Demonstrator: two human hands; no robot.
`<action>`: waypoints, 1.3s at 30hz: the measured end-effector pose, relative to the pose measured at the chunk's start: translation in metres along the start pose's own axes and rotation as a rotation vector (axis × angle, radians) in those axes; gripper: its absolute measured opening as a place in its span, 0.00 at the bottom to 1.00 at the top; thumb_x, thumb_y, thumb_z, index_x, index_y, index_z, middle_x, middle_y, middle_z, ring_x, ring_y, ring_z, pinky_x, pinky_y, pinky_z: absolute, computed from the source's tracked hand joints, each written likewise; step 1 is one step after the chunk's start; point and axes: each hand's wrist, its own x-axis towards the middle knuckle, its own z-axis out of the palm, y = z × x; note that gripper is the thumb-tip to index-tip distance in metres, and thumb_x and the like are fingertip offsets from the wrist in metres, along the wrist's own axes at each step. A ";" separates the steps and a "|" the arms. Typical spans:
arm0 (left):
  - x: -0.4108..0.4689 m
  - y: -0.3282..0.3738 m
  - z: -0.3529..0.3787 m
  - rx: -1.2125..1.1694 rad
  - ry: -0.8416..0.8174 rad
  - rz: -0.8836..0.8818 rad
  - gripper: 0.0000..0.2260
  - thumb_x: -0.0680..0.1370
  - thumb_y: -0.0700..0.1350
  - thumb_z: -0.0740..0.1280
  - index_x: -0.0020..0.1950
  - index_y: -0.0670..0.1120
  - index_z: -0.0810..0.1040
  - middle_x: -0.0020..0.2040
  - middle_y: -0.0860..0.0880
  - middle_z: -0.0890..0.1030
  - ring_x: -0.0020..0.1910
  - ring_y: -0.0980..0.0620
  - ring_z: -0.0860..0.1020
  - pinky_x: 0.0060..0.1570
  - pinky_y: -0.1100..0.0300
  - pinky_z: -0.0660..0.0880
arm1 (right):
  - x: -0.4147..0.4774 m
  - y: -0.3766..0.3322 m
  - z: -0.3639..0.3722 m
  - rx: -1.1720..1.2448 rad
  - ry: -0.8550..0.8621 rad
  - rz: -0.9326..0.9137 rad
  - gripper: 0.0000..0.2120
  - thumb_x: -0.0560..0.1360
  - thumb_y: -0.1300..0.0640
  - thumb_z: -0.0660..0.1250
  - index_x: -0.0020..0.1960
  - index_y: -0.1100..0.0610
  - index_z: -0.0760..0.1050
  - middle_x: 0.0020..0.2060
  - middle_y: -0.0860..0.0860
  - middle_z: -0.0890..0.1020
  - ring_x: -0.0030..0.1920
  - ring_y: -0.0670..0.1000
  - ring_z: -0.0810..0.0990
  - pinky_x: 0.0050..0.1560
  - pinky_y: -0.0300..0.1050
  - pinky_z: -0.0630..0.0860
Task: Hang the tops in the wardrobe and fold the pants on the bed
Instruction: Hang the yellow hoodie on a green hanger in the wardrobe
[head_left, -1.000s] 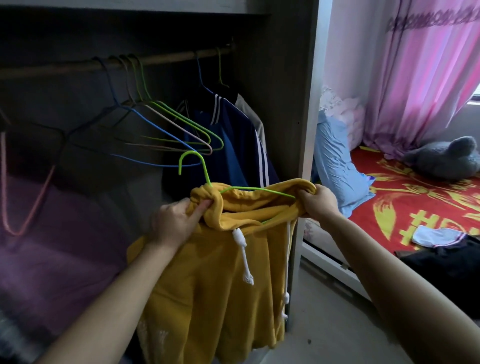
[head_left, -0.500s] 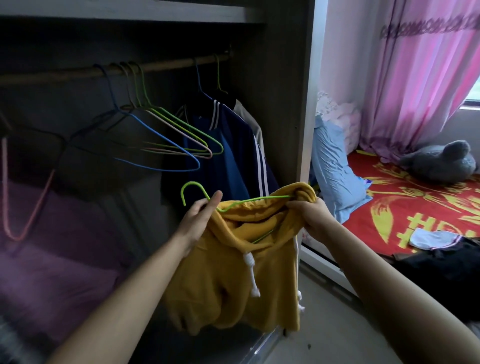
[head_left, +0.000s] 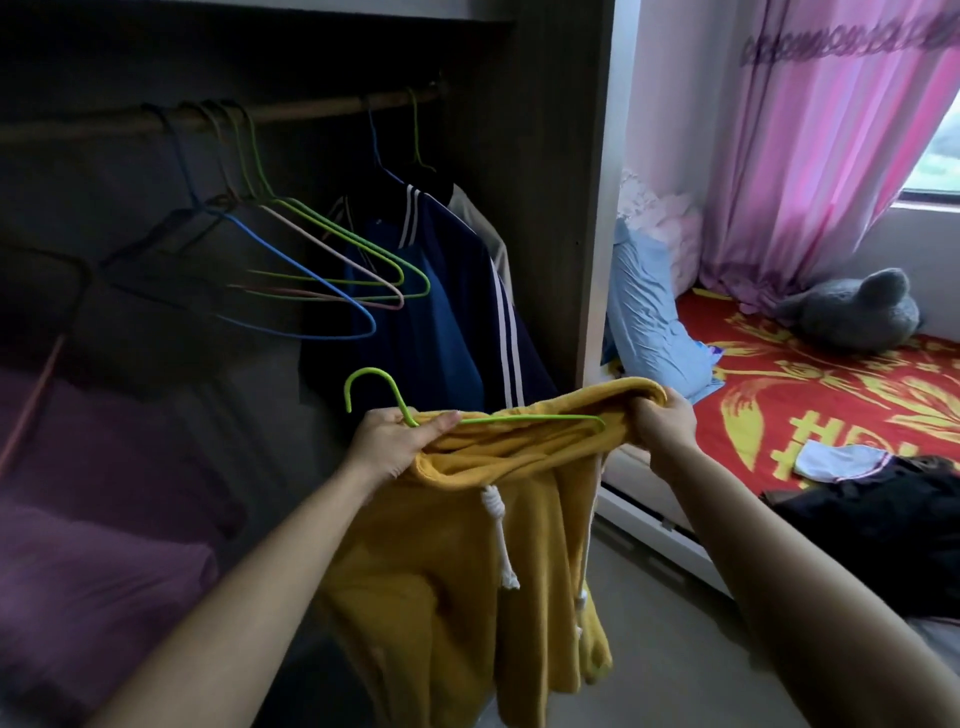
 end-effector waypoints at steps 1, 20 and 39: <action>0.000 0.001 0.002 0.051 -0.017 0.009 0.32 0.60 0.66 0.77 0.41 0.37 0.82 0.36 0.41 0.84 0.36 0.39 0.82 0.39 0.50 0.79 | 0.001 -0.002 0.000 -0.026 0.013 -0.026 0.04 0.78 0.61 0.64 0.44 0.56 0.75 0.40 0.57 0.79 0.40 0.54 0.79 0.40 0.49 0.79; 0.014 -0.014 0.022 0.089 -0.006 -0.093 0.15 0.66 0.51 0.81 0.48 0.49 0.81 0.43 0.49 0.85 0.44 0.49 0.84 0.41 0.57 0.81 | -0.026 -0.036 0.039 -0.823 -0.515 -0.349 0.20 0.82 0.41 0.60 0.45 0.58 0.75 0.37 0.54 0.81 0.34 0.49 0.83 0.31 0.38 0.78; 0.015 0.012 0.049 -0.260 0.153 -0.019 0.12 0.76 0.39 0.65 0.58 0.48 0.77 0.46 0.46 0.82 0.41 0.50 0.80 0.35 0.61 0.75 | -0.052 -0.043 0.071 -1.178 -0.673 -1.058 0.25 0.79 0.40 0.63 0.74 0.47 0.67 0.70 0.51 0.71 0.72 0.54 0.66 0.74 0.59 0.59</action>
